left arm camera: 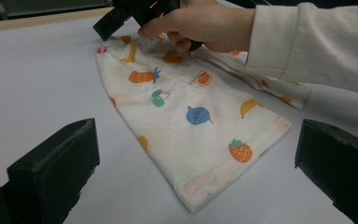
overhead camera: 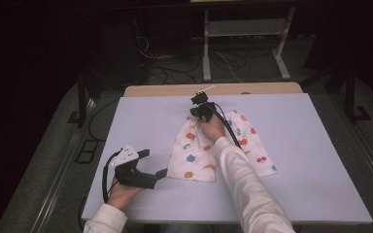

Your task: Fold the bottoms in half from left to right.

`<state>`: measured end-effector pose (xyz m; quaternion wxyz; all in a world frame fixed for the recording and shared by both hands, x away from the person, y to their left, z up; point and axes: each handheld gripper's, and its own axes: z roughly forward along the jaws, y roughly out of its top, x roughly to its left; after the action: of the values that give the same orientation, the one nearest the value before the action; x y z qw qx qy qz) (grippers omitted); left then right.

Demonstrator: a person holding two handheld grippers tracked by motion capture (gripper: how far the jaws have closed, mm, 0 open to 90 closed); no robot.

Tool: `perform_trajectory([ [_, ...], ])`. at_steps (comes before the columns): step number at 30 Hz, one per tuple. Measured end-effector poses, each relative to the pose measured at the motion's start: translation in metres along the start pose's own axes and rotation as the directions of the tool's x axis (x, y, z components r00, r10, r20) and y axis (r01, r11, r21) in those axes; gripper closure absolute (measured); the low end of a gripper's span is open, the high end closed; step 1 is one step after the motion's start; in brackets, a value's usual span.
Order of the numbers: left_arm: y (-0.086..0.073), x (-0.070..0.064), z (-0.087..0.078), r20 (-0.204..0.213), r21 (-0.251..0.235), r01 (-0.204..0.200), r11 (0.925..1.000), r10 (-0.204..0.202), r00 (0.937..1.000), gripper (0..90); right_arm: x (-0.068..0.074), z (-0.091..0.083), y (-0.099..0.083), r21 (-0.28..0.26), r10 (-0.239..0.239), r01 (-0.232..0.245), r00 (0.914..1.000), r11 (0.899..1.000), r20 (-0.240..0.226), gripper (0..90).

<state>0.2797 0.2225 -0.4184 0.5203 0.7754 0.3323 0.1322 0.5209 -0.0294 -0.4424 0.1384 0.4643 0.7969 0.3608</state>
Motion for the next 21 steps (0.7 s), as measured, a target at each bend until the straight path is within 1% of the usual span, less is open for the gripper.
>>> perform_trajectory([
  [7, 0.000, 0.001, 0.000, 0.001, 0.002, 0.001, 1.0000, -0.001, 1.0000, 0.0, 0.003, -0.001, 0.000, 0.003, -0.025, 0.025, 0.9997, 1.000, 0.009, 88.9],
  [8, 0.000, 0.001, 0.000, 0.001, 0.001, 0.003, 1.0000, -0.003, 1.0000, 0.0, 0.003, -0.002, 0.001, 0.005, -0.023, 0.023, 0.9997, 1.000, 0.012, 89.0],
  [13, -0.001, 0.000, 0.000, 0.001, 0.006, 0.003, 1.0000, -0.003, 1.0000, 0.0, 0.002, -0.010, 0.003, -0.003, -0.013, 0.013, 0.9999, 1.000, -0.006, 89.1],
  [15, -0.001, 0.000, 0.001, 0.001, 0.009, 0.006, 0.9999, -0.006, 1.0000, 0.0, 0.001, -0.014, 0.003, -0.021, -0.007, 0.007, 0.9999, 1.000, -0.011, 89.1],
  [17, -0.001, 0.001, 0.001, 0.000, 0.015, 0.008, 0.9999, -0.008, 1.0000, 0.0, 0.001, -0.016, 0.002, -0.027, -0.003, 0.002, 0.9998, 1.000, -0.019, 89.1],
  [21, -0.002, 0.003, 0.001, -0.010, 0.035, 0.031, 0.9989, -0.031, 0.9995, 0.0, -0.002, -0.018, 0.000, -0.033, 0.007, -0.009, 0.9994, 0.999, -0.033, 89.1],
])
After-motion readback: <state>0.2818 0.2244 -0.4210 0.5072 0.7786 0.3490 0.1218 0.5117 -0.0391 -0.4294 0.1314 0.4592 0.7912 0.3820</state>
